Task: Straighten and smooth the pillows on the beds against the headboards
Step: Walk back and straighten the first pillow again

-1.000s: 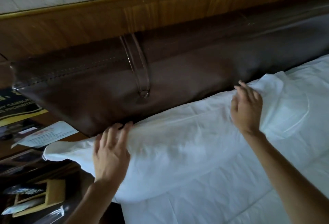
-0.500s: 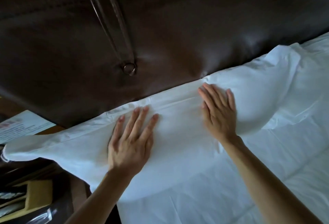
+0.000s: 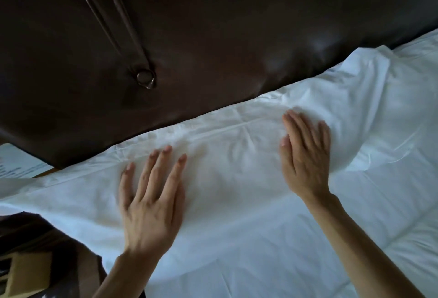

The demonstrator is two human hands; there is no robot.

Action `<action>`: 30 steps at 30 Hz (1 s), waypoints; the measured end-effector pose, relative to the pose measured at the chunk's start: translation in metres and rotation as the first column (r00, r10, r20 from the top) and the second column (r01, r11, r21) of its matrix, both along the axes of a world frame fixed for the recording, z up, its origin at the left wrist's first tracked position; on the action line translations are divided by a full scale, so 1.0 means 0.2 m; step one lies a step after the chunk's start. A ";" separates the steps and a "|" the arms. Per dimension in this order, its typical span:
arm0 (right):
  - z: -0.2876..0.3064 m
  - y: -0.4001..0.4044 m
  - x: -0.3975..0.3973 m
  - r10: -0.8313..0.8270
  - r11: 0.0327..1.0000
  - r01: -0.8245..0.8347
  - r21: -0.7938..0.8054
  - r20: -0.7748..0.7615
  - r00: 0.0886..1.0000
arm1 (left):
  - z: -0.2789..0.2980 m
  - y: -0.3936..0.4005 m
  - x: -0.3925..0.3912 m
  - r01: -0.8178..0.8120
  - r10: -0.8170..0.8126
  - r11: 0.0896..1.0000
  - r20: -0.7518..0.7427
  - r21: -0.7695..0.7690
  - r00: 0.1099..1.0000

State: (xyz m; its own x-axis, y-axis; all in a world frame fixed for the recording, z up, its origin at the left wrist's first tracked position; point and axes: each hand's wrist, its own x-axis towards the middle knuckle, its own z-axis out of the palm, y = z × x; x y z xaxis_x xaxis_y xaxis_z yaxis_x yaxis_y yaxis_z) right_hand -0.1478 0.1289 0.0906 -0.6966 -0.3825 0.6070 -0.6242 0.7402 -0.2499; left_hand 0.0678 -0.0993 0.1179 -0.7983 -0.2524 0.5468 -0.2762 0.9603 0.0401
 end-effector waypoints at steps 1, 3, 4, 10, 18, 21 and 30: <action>-0.01 0.00 0.06 0.010 1.000 -0.010 -0.024 0.012 1.000 | -0.01 0.05 0.00 0.004 -0.004 1.000 -0.031 -0.002 1.000; -0.04 -0.02 0.19 0.069 0.997 -0.068 -0.024 0.017 0.997 | -0.06 0.18 -0.03 0.060 -0.060 0.998 -0.026 -0.015 0.998; -0.06 -0.04 0.23 0.104 0.994 -0.104 0.012 0.003 0.995 | -0.09 0.24 -0.05 0.105 -0.104 0.994 0.010 -0.030 0.994; -0.23 -0.06 0.13 0.126 0.983 -0.112 0.147 -0.087 0.988 | -0.20 0.19 -0.11 0.027 -0.021 0.997 0.078 -0.068 0.997; -0.24 0.22 -0.14 -0.009 0.983 0.026 0.179 -0.095 0.995 | -0.20 0.00 0.08 -0.027 0.043 0.988 0.097 -0.151 0.994; -0.20 0.23 -0.05 -0.030 0.992 0.032 0.119 -0.023 0.999 | -0.19 0.08 0.13 0.009 -0.004 0.996 0.058 -0.087 0.998; -0.45 -0.01 0.29 0.052 0.999 -0.052 0.006 -0.010 0.999 | -0.41 0.28 0.00 0.343 -0.288 0.920 0.266 -0.191 0.920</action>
State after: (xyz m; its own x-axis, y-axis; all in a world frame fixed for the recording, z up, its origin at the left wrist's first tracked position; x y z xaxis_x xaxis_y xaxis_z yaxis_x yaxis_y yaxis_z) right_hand -0.0906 0.1269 -0.0001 -0.6693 -0.4217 0.6117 -0.6643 0.7083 -0.2386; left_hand 0.0687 -0.0427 0.0359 -0.9246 0.1434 0.3529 0.0673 0.9733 -0.2193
